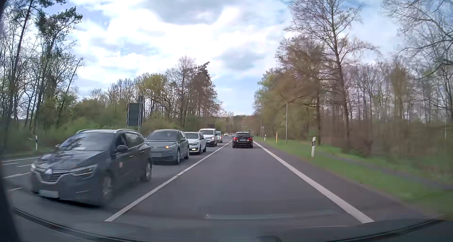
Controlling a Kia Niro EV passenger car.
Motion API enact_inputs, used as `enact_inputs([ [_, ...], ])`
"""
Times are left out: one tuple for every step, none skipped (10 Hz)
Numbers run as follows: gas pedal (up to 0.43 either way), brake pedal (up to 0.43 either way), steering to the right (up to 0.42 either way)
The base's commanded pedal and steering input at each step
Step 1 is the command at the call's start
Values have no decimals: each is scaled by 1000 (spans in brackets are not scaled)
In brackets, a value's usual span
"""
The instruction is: Follow the waypoints while adhering to traffic rules and regulations
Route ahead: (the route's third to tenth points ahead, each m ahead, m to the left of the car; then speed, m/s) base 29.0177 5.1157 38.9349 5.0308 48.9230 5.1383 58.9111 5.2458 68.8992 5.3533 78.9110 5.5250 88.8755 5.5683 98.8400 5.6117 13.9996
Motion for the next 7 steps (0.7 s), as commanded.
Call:
enact_inputs([
  [0, 0, 0],
  [8, 0, 0],
  [8, 0, 0],
  [8, 0, 0],
  [20, 0, 0],
  [20, 0, 0],
  [28, 0, 0],
])
